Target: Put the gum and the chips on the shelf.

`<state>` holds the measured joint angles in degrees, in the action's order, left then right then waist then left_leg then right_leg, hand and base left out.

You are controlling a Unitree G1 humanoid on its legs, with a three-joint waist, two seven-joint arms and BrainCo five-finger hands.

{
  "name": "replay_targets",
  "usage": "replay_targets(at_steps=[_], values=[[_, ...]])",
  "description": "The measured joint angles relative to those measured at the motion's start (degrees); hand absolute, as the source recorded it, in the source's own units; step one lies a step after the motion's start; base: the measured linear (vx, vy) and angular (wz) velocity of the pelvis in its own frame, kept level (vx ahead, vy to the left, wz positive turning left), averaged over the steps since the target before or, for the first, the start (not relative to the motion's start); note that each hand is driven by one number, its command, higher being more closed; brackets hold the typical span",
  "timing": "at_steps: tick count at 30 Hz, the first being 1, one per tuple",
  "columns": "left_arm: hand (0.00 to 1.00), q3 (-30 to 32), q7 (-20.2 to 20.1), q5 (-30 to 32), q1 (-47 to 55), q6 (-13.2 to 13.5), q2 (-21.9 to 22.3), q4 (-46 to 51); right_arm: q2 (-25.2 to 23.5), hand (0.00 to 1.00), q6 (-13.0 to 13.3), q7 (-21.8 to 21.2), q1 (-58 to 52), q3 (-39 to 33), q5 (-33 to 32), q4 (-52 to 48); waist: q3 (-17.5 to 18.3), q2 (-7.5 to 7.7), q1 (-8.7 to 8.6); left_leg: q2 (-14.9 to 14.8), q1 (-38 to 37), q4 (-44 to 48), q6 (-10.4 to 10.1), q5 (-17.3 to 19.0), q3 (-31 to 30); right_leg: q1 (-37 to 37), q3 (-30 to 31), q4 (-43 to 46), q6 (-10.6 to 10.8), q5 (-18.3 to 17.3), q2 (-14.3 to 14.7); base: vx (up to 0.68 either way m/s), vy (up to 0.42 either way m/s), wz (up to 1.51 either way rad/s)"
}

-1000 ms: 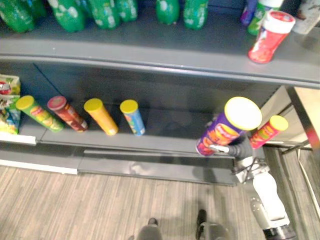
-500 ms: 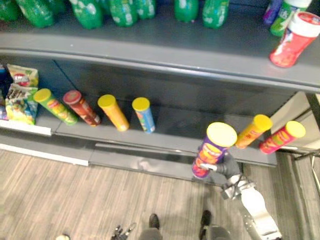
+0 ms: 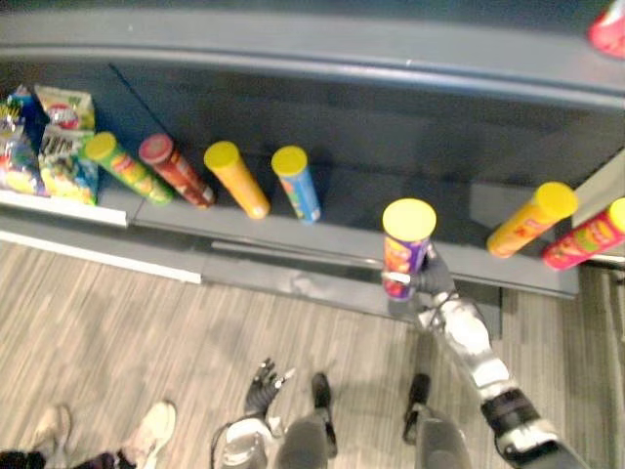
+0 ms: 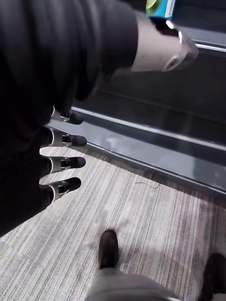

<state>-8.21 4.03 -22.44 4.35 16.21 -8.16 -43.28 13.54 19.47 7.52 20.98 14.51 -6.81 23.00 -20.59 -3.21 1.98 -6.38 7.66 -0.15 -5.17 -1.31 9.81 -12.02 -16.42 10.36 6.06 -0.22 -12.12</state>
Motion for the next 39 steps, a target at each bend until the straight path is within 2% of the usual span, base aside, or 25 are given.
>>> replay_targets(at_steps=[3,9,12,14,18,21,24,29,39], values=[[0.0,-2.6,0.0,-0.1,-0.8,-0.1,0.0,1.0,0.5,1.0,0.0,5.8,8.3,-3.8,1.4,6.6,-2.2,-1.3,0.52,0.8,1.5,0.5,0.9,-1.5,-1.0,-2.0,-0.3,2.0,-0.2,-0.1,-1.0,0.0,0.019,0.19],[0.0,-5.0,0.6,-2.3,-1.9,-0.5,0.1,1.6,4.7,1.0,0.0,12.1,18.9,-5.2,1.9,14.6,-3.9,-3.28,2.76,1.6,4.2,2.5,1.1,-1.6,-1.7,-4.2,-0.3,3.8,-0.2,-0.2,-1.8,-0.02,0.01,0.1],[0.0,-5.2,0.8,-2.3,-2.7,-0.6,0.2,1.2,5.2,1.0,0.1,14.8,24.3,-5.2,1.8,17.9,-5.0,-4.22,3.26,1.8,5.6,3.2,1.2,-1.7,-2.8,-5.3,-0.8,5.2,-0.4,-0.7,-2.3,-0.06,-0.006,0.16],[0.0,-5.5,1.5,-2.3,-2.9,-0.7,0.3,0.1,5.9,1.0,0.1,16.6,26.6,-5.2,1.8,18.5,-5.4,-4.83,4.44,1.9,7.4,3.9,1.3,-1.9,-3.0,-7.2,-0.8,6.5,-0.6,-0.9,-2.7,-0.06,-0.024,0.06],[0.0,-5.8,2.4,-2.3,-3.0,-1.7,0.8,-0.4,6.3,1.0,0.1,20.5,28.7,-5.6,1.7,21.9,-5.8,-5.74,4.85,2.4,9.4,4.2,1.6,-2.8,-4.3,-9.3,-1.7,8.8,-0.9,-1.7,-3.7,-0.02,-0.035,0.17],[0.0,-6.1,2.4,-2.3,-3.2,-1.7,1.4,-1.3,6.3,1.0,0.1,22.2,29.5,-6.6,1.3,23.0,-6.0,-6.07,5.58,2.6,10.5,4.4,1.6,-3.2,-4.3,-10.8,-1.5,9.8,-1.1,-1.8,-4.1,0.0,-0.037,0.05],[0.0,-6.3,2.5,-2.3,-4.2,-1.7,1.9,-2.6,6.6,1.0,0.1,24.1,30.3,-8.6,1.1,23.0,-6.5,-7.2,6.39,2.7,11.4,4.9,1.7,-3.4,-4.3,-12.0,-1.2,10.6,-1.1,-1.8,-4.3,-0.01,-0.046,0.0],[0.0,-7.2,2.6,-3.8,-4.8,-0.6,2.4,-3.2,5.7,1.0,1.0,25.0,32.8,-9.6,0.0,23.0,-7.0,-8.43,6.68,2.8,13.7,6.3,1.6,-3.4,-4.0,-15.2,-0.3,13.3,-1.5,-2.5,-4.9,-0.01,-0.08,-0.03],[0.0,-7.4,4.5,-3.9,-6.5,-0.4,3.5,-4.1,5.4,1.0,2.2,29.6,32.9,-10.8,0.0,21.7,-7.1,-9.22,9.04,2.2,17.4,6.7,0.9,-4.1,-3.9,-20.3,0.2,15.9,-2.3,-3.3,-5.0,0.0,-0.104,-0.01]])
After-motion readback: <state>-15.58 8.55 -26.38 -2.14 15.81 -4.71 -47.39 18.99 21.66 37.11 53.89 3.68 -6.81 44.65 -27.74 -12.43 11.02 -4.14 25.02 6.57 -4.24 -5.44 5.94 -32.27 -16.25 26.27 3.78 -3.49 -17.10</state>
